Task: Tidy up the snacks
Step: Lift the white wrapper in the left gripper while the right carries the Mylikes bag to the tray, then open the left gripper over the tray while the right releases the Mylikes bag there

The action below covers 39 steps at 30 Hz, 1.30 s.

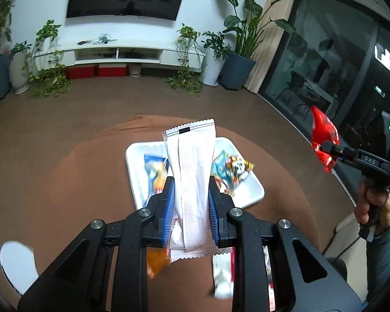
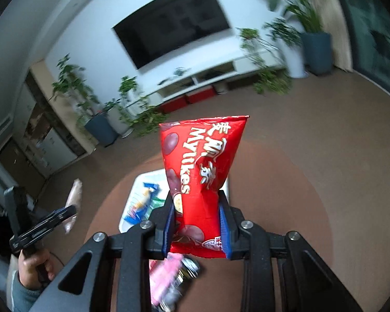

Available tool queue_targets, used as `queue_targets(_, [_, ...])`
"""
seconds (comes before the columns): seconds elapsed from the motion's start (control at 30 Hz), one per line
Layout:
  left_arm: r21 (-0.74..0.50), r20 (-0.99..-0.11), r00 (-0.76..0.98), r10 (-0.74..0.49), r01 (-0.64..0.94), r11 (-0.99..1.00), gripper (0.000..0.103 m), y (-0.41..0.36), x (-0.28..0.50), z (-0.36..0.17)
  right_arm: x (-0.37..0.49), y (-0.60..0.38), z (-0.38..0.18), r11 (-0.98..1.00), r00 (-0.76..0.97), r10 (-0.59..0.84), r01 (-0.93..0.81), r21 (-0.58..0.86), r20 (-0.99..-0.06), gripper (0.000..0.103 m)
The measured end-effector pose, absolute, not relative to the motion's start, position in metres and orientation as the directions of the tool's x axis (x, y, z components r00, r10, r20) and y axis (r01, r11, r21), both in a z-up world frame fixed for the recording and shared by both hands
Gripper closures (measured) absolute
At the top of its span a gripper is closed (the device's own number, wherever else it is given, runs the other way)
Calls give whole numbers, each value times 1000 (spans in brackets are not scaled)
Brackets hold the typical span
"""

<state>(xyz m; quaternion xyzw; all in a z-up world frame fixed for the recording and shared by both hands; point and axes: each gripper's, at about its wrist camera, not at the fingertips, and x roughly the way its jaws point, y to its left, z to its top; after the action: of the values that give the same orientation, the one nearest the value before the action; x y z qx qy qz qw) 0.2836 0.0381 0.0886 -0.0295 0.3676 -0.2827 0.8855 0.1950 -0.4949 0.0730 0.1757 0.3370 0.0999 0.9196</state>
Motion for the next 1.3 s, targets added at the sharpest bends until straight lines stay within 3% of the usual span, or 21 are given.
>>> queue_targets(0.23, [-250, -710, 507, -489, 468, 848, 82, -3, 358, 52, 287, -446, 40, 913, 633, 370, -109, 394, -680, 71])
queue_targets(0.5, [-243, -765, 448, -463, 466, 851, 81, -38, 388, -7, 343, -410, -23, 927, 523, 356, -97, 362, -774, 71])
queue_targets(1.0, [-216, -800, 434, -414, 435, 874, 80, -58, 405, -62, 361, -396, -69, 945, 447, 322, -90, 316, -835, 71])
queue_targets(1.3, [-213, -820, 406, -403, 437, 874, 78, -66, 409, -78, 360, -397, -78, 946, 447, 314, -75, 315, -837, 64])
